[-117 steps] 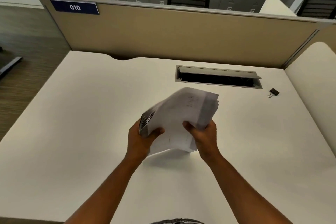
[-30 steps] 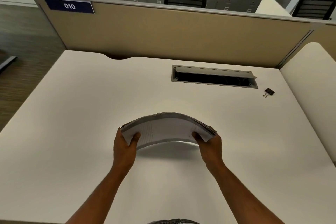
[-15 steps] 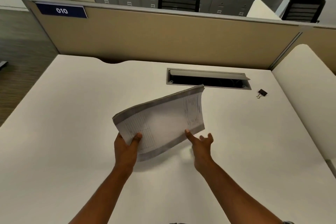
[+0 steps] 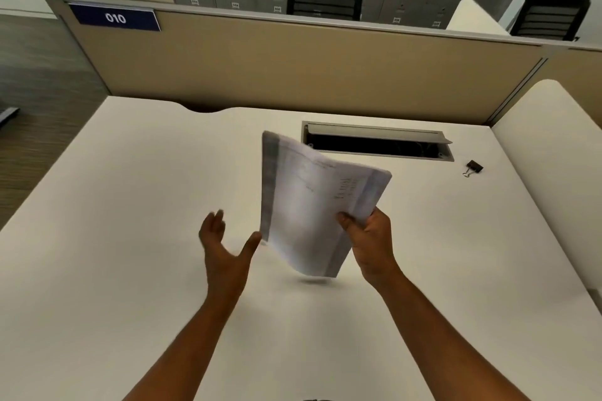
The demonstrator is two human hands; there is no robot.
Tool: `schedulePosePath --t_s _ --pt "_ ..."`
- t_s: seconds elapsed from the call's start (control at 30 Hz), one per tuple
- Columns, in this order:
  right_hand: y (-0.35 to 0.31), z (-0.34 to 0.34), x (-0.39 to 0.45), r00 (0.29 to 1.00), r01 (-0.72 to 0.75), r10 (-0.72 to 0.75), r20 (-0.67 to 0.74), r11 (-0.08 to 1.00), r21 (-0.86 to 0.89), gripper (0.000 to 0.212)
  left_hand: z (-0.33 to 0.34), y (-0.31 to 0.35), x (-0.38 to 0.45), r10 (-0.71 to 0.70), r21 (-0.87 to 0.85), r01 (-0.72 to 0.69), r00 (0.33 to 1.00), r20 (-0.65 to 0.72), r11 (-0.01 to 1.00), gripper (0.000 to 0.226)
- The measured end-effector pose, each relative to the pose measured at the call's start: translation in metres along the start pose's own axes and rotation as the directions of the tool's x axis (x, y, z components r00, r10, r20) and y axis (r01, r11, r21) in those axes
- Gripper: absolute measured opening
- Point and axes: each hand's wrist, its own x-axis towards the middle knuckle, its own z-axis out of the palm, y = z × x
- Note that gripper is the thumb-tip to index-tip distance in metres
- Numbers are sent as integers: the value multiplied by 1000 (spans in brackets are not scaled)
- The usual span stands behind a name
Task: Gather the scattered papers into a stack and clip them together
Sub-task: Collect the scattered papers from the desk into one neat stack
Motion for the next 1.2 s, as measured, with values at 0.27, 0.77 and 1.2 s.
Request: schedulePosePath --t_s 0.27,0.77,1.2 --pt "-2 -3 -9 999 54 -54 -2 998 -11 20 17 57 20 269 62 -290 935 230 955 33" --pt "4 -9 -19 962 244 -268 -47 927 -284 77 24 18 -20 218 150 -256 949 229 955 41" --pt "-40 -20 -15 683 619 -686 251 361 -697 59 28 3 -17 217 186 -264 947 238 947 22"
